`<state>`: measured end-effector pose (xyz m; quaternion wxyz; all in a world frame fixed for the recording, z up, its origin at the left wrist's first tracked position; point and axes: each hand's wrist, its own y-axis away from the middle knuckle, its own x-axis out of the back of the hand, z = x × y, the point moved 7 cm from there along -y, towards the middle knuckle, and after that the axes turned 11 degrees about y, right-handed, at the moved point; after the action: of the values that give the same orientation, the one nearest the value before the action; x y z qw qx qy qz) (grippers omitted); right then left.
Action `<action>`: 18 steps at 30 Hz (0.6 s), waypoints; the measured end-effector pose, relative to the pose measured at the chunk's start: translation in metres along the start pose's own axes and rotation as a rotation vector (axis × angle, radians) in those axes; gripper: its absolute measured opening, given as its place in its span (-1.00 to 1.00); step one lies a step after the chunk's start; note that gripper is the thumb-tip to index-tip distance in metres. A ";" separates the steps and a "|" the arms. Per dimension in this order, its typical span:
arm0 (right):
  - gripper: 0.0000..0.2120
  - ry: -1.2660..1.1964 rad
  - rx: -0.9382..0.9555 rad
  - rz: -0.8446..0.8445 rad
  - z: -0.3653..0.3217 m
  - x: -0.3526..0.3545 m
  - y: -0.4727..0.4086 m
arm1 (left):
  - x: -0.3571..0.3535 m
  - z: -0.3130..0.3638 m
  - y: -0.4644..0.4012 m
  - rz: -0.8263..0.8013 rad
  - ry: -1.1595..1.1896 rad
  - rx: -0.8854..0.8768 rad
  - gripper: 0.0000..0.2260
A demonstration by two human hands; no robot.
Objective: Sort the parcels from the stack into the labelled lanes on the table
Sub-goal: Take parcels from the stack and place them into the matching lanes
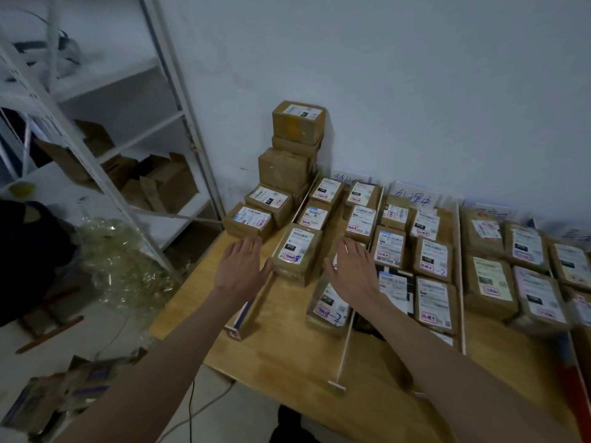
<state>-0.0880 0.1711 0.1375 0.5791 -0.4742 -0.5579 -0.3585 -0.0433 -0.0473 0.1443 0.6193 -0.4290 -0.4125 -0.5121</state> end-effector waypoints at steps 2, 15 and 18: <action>-0.56 -0.022 -0.013 -0.011 -0.009 -0.012 -0.024 | -0.001 -0.017 -0.019 -0.003 0.004 -0.004 -0.49; -0.55 -0.097 -0.036 -0.107 -0.075 -0.080 -0.121 | -0.018 -0.122 -0.120 -0.094 -0.118 0.014 -0.52; -0.55 -0.082 -0.059 -0.128 -0.082 -0.090 -0.134 | -0.024 -0.138 -0.138 -0.112 -0.116 0.006 -0.52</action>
<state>-0.2004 0.0433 0.0748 0.5173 -0.4691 -0.5995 -0.3912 -0.1729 -0.1868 0.0966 0.5660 -0.4325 -0.4726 -0.5188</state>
